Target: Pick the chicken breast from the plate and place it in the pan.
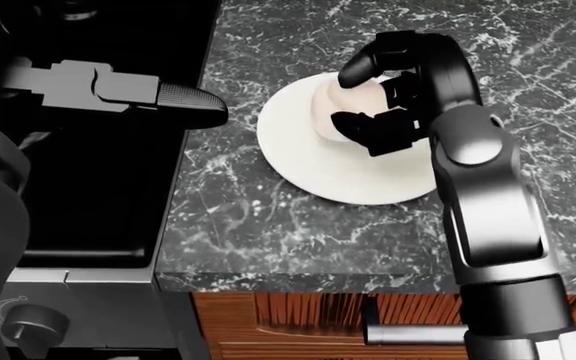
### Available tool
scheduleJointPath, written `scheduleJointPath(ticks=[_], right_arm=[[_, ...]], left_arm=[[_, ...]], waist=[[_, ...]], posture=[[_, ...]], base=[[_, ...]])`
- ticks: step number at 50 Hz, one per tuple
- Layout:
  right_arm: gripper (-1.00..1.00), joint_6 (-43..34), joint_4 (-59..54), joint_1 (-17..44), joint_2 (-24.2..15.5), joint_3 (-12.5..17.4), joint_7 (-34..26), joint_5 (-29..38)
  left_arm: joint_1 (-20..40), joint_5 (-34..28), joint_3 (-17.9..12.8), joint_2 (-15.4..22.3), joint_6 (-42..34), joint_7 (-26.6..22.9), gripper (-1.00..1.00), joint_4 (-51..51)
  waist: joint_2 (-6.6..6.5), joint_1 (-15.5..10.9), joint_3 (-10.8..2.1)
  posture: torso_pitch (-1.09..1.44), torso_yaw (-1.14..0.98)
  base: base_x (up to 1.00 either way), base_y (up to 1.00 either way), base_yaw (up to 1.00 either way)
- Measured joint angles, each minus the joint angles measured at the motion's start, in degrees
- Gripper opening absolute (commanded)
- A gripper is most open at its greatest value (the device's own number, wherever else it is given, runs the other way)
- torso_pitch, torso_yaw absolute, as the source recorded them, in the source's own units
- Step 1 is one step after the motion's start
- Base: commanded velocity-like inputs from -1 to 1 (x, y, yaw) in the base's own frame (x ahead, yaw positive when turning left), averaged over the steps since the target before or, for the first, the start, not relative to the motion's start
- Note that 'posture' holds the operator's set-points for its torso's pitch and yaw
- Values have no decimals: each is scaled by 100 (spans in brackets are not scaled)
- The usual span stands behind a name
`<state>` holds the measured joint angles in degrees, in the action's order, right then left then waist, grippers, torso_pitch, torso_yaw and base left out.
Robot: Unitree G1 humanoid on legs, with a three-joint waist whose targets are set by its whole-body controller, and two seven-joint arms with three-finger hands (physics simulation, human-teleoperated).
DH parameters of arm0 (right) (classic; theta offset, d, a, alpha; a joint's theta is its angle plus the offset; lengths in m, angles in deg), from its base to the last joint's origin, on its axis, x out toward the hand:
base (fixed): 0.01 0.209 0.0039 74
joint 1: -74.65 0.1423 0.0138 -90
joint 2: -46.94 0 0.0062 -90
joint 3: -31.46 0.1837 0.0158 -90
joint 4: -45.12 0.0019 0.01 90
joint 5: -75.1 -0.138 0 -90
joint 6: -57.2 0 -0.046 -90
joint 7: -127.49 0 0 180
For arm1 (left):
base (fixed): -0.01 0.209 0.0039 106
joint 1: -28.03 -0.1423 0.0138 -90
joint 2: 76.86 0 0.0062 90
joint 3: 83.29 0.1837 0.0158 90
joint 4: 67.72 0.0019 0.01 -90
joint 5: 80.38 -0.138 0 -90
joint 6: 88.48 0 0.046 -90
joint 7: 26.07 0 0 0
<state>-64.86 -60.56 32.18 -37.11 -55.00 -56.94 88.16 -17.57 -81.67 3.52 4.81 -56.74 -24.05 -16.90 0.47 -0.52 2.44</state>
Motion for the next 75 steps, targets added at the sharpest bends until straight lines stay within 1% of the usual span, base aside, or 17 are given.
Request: scheduleJointPath(ticks=[9, 11, 12, 35, 44, 61, 64, 66, 68, 70, 74, 75], right_arm=[[-73, -317, 448, 14, -11, -1, -66, 18], [-86, -393, 569, 22, -17, 4, -82, 25], [-100, -446, 646, 26, -18, 8, -90, 28], [-100, -1172, 1895, 142, 1, 18, -216, -126], [-100, -1379, 2339, 232, -36, 27, -171, -226], [-100, -1691, 2994, 360, -91, -14, -282, -85], [-100, -1724, 2977, 367, -80, -29, -301, -81], [-100, -1726, 2979, 362, -80, -41, -311, -74], [-100, -1741, 2998, 362, -85, -31, -323, -63], [-100, -1755, 3007, 357, -93, -7, -328, -48], [-100, -1762, 3031, 343, -120, 51, -327, -16], [-100, -1760, 3033, 343, -121, 67, -323, -9]], left_arm=[[24, 11, -12, 12, -17, -3, 100, -14], [27, 14, -16, 16, -25, -4, 100, -18], [27, 14, -16, 19, -24, -4, 100, -18], [18, 18, -24, 24, -16, -4, 100, -22], [36, 40, -34, 38, -49, 12, 100, -56], [48, 72, -34, 53, -87, 28, 100, -80], [41, 69, -43, 57, -99, 29, 100, -59], [41, 65, -48, 57, -85, 30, 100, -58], [44, 67, -36, 52, -63, 27, 100, -64], [42, 76, -16, 45, -50, 19, 100, -57], [47, 100, 20, 27, -45, 3, 100, -70], [46, 104, 29, 24, -35, 0, 100, -71]], waist=[[-1, -4, 13], [-1, -4, 16], [-1, -5, 18], [-17, -4, 38], [-20, 2, 34], [-28, 10, 50], [-69, 30, -98], [-108, 45, -129], [-143, 64, -138], [-155, 80, -120], [-137, 83, -80], [-112, 79, -76]], posture=[[0, 0], [0, 0], [0, 0], [0, 0], [0, 0], [0, 0], [0, 0], [0, 0], [0, 0], [0, 0], [0, 0], [0, 0]], base=[[0, 0, 0], [0, 0, 0], [0, 0, 0], [0, 0, 0], [0, 0, 0], [-1, 0, 0], [-31, 0, 0], [-45, 0, 0], [-59, 0, 0], [-65, 0, 0], [-66, 0, 0], [-65, 0, 0]])
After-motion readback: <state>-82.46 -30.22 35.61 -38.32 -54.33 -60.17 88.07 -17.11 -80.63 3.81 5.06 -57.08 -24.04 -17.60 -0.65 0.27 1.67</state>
